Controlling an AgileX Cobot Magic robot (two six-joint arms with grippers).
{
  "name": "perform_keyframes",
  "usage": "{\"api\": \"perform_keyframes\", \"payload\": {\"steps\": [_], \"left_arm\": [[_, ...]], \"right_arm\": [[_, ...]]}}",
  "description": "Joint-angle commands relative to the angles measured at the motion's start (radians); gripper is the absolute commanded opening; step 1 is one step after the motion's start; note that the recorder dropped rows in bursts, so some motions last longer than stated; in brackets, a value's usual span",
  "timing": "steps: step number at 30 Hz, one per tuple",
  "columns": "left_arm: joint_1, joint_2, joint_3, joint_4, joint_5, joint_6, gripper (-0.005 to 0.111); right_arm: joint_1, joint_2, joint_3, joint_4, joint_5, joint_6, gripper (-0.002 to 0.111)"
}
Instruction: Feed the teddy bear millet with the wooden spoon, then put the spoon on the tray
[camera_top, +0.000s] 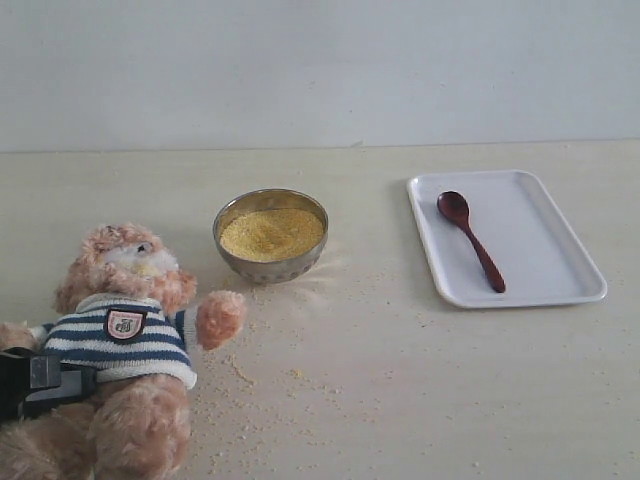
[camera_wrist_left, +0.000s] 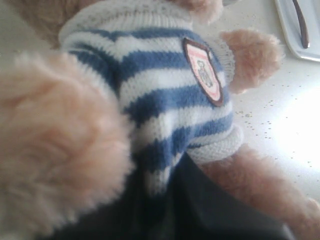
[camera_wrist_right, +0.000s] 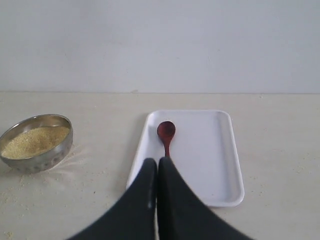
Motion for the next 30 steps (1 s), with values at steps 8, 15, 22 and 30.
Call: {"api": "perform_keyframes", "payload": {"steps": [8,15,22,30], "left_arm": [[0.002,-0.012,0.002,-0.013,0.006,0.005,0.005],[0.002,-0.012,0.002,-0.013,0.006,0.005,0.005],[0.002,-0.012,0.002,-0.013,0.008,0.005,0.005],[0.002,-0.012,0.002,-0.013,0.008,0.005,0.005]], "right_arm": [[-0.014,-0.302,0.268,0.025,-0.139,0.053,0.000],[-0.014,-0.305,0.268,0.017,-0.104,0.038,0.000],[-0.014,-0.305,0.268,0.017,-0.104,0.038,0.000],[-0.014,-0.305,0.268,0.016,-0.122,-0.075,0.000]]}}
